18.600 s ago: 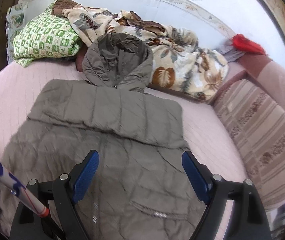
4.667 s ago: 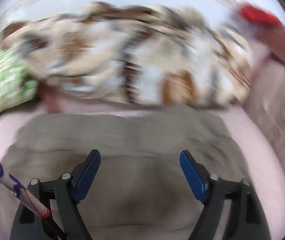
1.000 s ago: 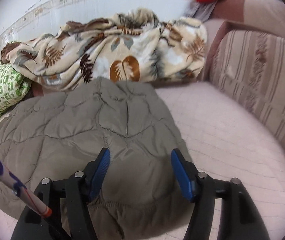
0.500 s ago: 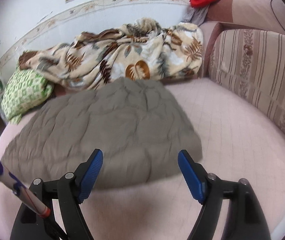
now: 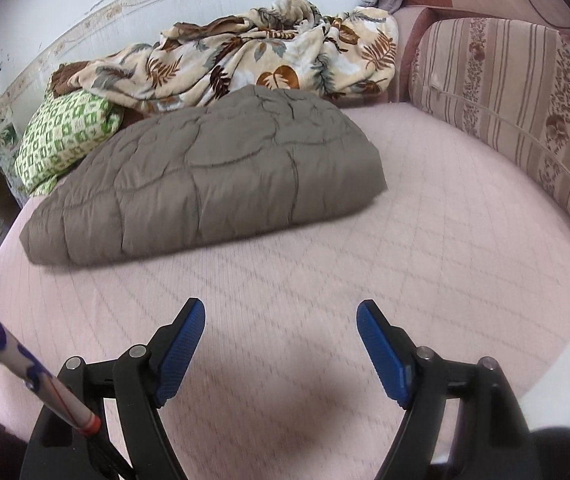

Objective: Fold large clothes

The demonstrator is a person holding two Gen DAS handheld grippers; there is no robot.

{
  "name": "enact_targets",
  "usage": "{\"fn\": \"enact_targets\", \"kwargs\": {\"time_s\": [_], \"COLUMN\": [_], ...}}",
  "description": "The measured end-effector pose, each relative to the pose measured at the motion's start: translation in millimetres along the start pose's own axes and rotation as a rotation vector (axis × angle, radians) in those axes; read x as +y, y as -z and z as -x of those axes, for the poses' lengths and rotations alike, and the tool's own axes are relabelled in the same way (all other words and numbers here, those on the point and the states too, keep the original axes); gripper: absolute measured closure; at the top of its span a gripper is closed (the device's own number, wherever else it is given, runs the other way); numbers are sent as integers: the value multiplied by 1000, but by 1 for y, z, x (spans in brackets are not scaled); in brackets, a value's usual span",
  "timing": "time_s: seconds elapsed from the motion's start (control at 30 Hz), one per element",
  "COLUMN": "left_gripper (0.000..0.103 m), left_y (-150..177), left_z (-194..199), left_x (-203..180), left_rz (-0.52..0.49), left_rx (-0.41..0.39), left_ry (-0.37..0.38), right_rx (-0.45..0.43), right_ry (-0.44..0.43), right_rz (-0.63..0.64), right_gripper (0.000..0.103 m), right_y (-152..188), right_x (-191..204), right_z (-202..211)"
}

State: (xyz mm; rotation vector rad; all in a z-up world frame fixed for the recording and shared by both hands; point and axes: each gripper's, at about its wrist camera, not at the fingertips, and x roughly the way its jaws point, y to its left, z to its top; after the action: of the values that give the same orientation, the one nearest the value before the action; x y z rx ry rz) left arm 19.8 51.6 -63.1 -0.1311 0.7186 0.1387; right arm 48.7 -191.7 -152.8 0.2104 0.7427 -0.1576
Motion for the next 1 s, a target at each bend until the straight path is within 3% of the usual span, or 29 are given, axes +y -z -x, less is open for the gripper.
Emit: {"fn": "enact_targets", "kwargs": {"time_s": [0.37,1.0], "left_gripper": [4,4], "left_y": [30,48], "left_z": [19,26], "left_x": [-7,-15], "left_rz": [-41,-57], "left_rx": [38,79], "left_ry": [16,25], "right_rx": [-17,-22], "right_ry": [44,81], "right_rz": [115,181], "right_gripper": [20,19], "right_y": [35,49], "right_x": [15,26], "right_z": [27,34]}}
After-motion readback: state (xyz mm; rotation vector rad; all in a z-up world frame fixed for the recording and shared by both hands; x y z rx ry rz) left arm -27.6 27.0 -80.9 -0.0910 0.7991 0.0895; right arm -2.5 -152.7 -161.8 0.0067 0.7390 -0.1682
